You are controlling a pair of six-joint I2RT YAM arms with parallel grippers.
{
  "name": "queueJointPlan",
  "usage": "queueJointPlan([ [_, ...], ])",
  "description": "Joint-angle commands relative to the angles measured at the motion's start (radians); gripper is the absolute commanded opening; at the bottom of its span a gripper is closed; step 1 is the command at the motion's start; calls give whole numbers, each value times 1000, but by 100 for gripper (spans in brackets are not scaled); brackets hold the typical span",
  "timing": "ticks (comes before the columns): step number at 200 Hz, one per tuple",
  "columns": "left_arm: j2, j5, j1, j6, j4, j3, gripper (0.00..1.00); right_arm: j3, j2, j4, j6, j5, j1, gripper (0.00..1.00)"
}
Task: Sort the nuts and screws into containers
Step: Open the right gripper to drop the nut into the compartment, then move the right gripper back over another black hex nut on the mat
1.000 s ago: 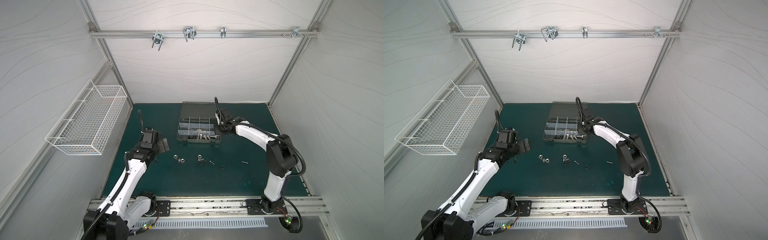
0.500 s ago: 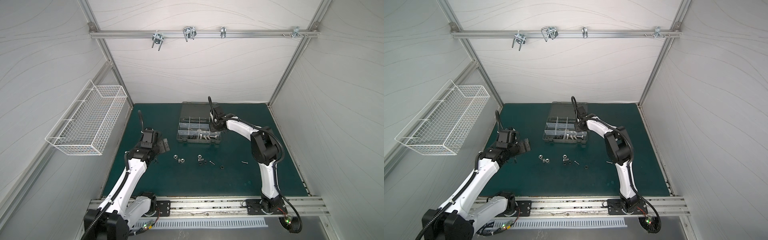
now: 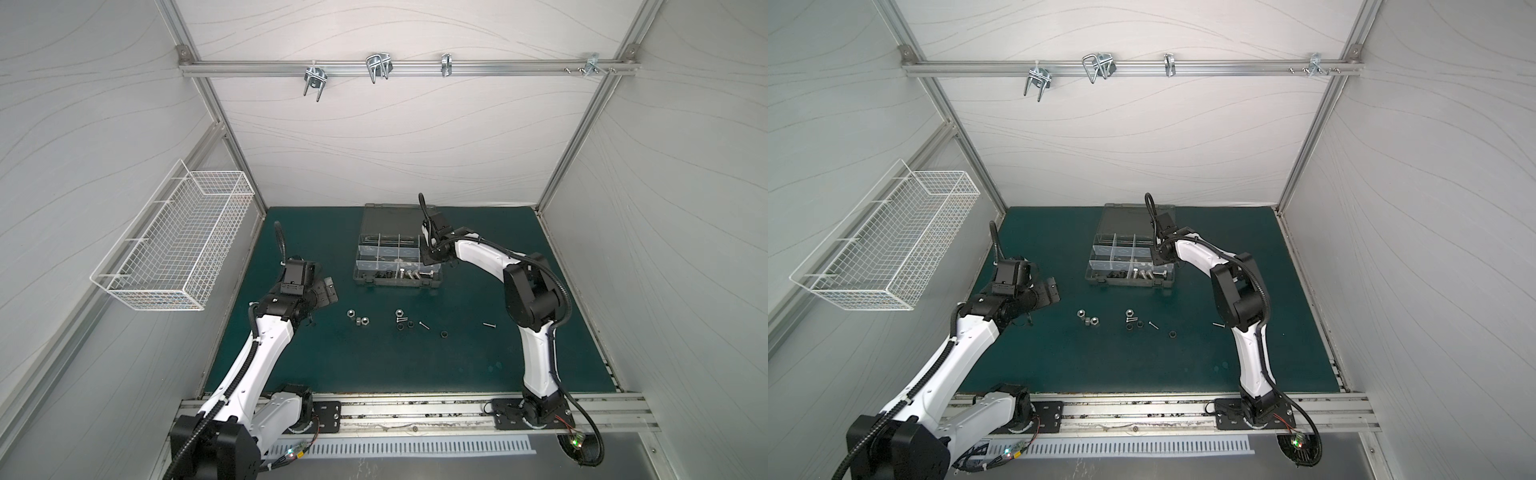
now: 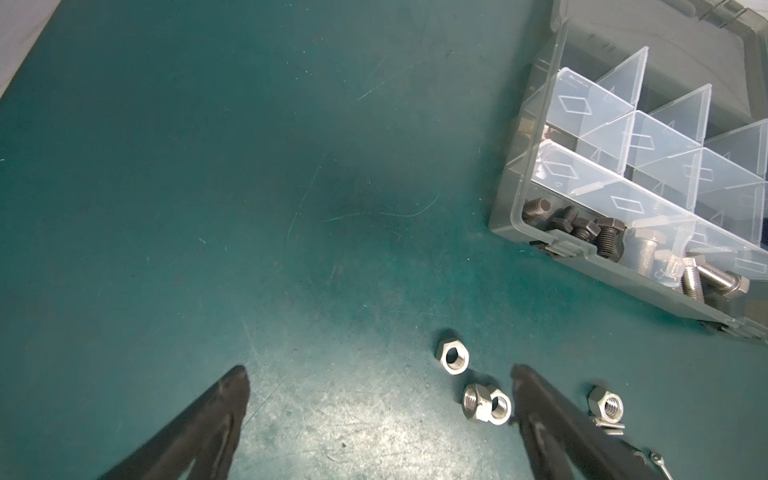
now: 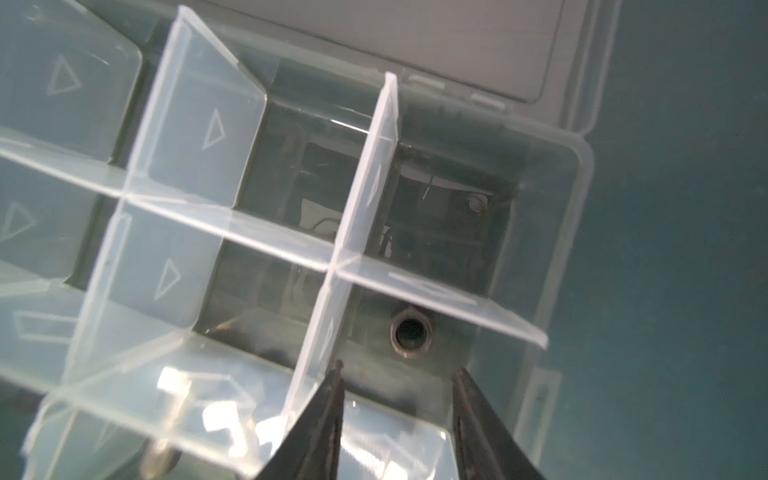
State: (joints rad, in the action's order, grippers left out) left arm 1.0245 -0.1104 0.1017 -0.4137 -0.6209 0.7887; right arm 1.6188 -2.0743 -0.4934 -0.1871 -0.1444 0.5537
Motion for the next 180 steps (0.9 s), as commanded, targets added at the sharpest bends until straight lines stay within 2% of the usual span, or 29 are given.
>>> queueJointPlan([
  [1, 0, 6, -10, -5, 7, 43, 99, -56, 132, 12, -18, 14, 2, 45],
  [89, 19, 48, -25, -13, 16, 40, 99, -467, 497, -57, -111, 7, 81, 45],
  [137, 26, 51, -31, -13, 15, 40, 99, -600, 642, -179, -188, 2, 172, 45],
  [180, 29, 31, -33, -11, 12, 40, 99, -689, 702, -251, -261, 31, 249, 45],
])
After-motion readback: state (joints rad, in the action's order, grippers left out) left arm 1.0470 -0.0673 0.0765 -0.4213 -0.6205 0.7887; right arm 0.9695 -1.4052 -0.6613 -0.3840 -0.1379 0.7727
